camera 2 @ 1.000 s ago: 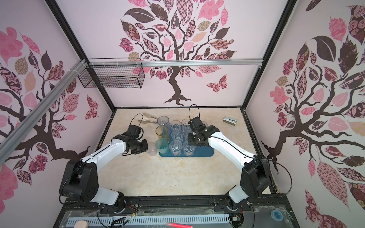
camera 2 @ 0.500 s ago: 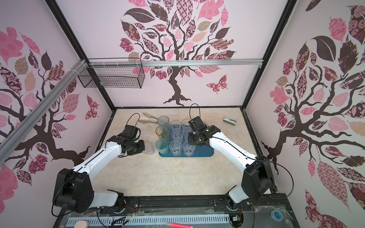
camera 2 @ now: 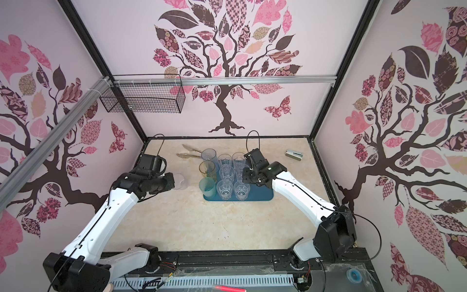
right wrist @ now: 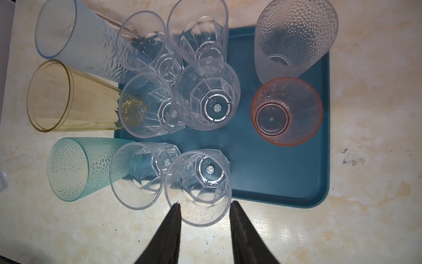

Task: Place the glasses into the tray
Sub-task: Pick up the glass from the middle-left of the table, then place the glass on the tray.

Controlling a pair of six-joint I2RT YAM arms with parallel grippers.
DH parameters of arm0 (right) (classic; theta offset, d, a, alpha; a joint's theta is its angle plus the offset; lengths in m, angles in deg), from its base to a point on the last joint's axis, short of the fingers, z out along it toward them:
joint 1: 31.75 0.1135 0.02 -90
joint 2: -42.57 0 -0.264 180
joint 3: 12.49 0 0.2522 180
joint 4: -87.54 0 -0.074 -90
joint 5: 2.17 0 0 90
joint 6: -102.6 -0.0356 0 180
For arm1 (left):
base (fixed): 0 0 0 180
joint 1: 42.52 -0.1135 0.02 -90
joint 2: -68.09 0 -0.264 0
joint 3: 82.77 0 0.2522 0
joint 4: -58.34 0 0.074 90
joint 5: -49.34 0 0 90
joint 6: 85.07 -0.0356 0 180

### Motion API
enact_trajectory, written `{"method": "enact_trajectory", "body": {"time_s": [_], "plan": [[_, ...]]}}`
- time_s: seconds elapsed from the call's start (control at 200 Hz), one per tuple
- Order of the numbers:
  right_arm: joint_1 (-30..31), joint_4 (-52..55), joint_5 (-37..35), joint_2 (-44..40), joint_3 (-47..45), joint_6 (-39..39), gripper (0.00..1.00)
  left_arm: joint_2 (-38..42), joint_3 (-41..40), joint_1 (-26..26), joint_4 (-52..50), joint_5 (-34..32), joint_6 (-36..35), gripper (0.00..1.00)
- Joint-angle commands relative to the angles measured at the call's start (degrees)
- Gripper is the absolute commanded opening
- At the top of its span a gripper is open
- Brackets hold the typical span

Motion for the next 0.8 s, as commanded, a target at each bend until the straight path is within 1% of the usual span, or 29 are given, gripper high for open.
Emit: {"method": "enact_trajectory", "body": {"time_s": [0.0, 0.095, 0.21, 0.27, 0.395, 0.495, 0.57, 0.665, 0.705, 0.72, 0.795], "plan": [[-1.1, -0.2, -1.0, -2.3, 0.6, 0.3, 0.39, -0.1, 4.9, 1.5, -3.2, -0.2, -0.3, 0.0], [-2.6, -0.2, -0.8, -3.1, 0.4, 0.3, 0.39, -1.7, 8.5, 5.4, -3.3, -1.4, 0.3, 0.0], [-7.1, -0.8, 1.8, -4.9, -1.0, -0.1, 0.39, -6.2, 14.2, 12.2, -2.4, -2.8, 1.2, 0.0], [-9.5, -1.0, 1.7, -5.8, -1.7, -0.2, 0.39, -9.2, 17.3, 15.9, -1.5, -3.5, 1.6, 0.0], [-16.0, -1.9, 2.4, -7.8, -3.4, -1.8, 0.39, -17.3, 24.0, 23.2, 0.1, -4.3, 1.6, 0.0], [-22.8, -3.8, 4.7, -9.4, -6.0, -4.1, 0.39, -25.1, 31.5, 28.8, 0.5, -4.5, 0.9, 0.0], [-26.5, -4.7, 5.3, -10.7, -7.9, -5.2, 0.39, -31.1, 37.4, 33.1, -0.1, -4.7, 0.0, 0.0], [-29.1, -5.0, 5.1, -12.2, -9.7, -5.7, 0.39, -37.6, 43.0, 36.5, -0.7, -4.1, -0.9, 0.0], [-29.6, -5.0, 4.5, -12.9, -10.3, -5.8, 0.39, -39.8, 43.5, 37.2, -0.4, -3.9, -1.1, 0.0], [-29.8, -5.0, 4.3, -13.2, -10.6, -5.9, 0.39, -40.7, 45.4, 37.4, -0.5, -3.4, -1.2, 0.0], [-30.4, -5.2, 3.5, -14.3, -11.6, -6.1, 0.4, -44.8, 48.9, 38.7, -1.1, -2.8, -1.9, 0.0]]}}
